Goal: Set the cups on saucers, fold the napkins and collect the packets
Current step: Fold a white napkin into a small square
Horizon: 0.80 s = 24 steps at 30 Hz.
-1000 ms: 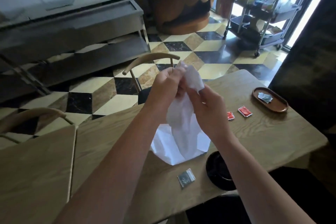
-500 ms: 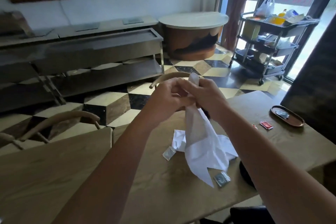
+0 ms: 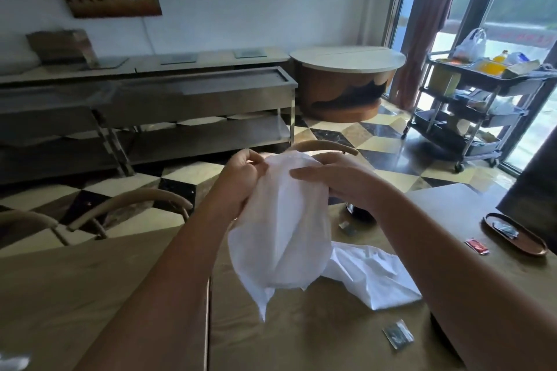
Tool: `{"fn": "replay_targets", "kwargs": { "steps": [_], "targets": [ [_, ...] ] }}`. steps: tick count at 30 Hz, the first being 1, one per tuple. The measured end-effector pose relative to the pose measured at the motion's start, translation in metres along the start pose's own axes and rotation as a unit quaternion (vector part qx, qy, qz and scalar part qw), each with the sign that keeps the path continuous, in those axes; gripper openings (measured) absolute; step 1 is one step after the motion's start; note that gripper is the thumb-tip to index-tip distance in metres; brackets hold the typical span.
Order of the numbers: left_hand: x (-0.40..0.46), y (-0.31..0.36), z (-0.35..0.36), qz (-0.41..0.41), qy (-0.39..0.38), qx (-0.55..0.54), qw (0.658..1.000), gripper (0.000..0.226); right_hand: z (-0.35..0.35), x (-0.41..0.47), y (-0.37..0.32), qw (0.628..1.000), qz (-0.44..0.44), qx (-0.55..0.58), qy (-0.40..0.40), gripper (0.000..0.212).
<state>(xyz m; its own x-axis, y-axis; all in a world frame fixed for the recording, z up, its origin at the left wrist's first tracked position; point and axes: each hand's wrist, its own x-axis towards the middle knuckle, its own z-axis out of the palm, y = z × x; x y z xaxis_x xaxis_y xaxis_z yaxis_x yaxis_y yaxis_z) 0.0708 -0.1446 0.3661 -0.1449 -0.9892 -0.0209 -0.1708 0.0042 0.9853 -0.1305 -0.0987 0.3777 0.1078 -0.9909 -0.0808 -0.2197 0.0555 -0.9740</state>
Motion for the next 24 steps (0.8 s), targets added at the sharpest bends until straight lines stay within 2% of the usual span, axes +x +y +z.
{"fn": "replay_targets", "kwargs": {
  "steps": [2, 3, 6, 8, 11, 13, 18, 21, 24],
  "targets": [
    [0.012, -0.004, -0.012, 0.007, 0.022, 0.073, 0.997, 0.011, -0.005, 0.018, 0.005, 0.997, -0.007, -0.077, -0.001, 0.032],
    [0.014, -0.006, -0.019, 0.017, 0.009, 0.084, 0.996, 0.017, -0.007, 0.028, 0.007, 0.994, -0.015, -0.109, -0.001, 0.025],
    [0.016, -0.015, -0.035, 0.036, -0.066, 0.117, 0.990, 0.042, -0.010, 0.059, 0.015, 0.977, -0.019, -0.210, -0.016, 0.023],
    [0.019, -0.020, -0.044, 0.044, -0.071, 0.185, 0.979, 0.031, -0.012, 0.076, 0.023, 0.957, -0.032, -0.287, -0.024, 0.029],
    [0.028, -0.030, -0.070, 0.035, -0.043, 0.285, 0.957, 0.014, -0.018, 0.095, 0.033, 0.935, -0.056, -0.345, -0.056, 0.034],
    [0.032, -0.039, -0.092, 0.013, -0.042, 0.315, 0.948, 0.013, -0.024, 0.104, 0.039, 0.927, -0.045, -0.360, -0.091, 0.043],
    [0.052, -0.067, -0.138, -0.010, -0.025, 0.378, 0.925, 0.011, -0.033, 0.131, 0.061, 0.877, -0.014, -0.453, -0.161, 0.030],
    [0.071, -0.085, -0.152, -0.010, -0.028, 0.465, 0.885, 0.016, -0.028, 0.154, 0.069, 0.847, -0.034, -0.513, -0.137, 0.038],
    [0.090, -0.094, -0.157, 0.023, -0.020, 0.558, 0.829, 0.018, -0.015, 0.171, 0.069, 0.845, -0.039, -0.529, -0.060, 0.016]
  ]
}}
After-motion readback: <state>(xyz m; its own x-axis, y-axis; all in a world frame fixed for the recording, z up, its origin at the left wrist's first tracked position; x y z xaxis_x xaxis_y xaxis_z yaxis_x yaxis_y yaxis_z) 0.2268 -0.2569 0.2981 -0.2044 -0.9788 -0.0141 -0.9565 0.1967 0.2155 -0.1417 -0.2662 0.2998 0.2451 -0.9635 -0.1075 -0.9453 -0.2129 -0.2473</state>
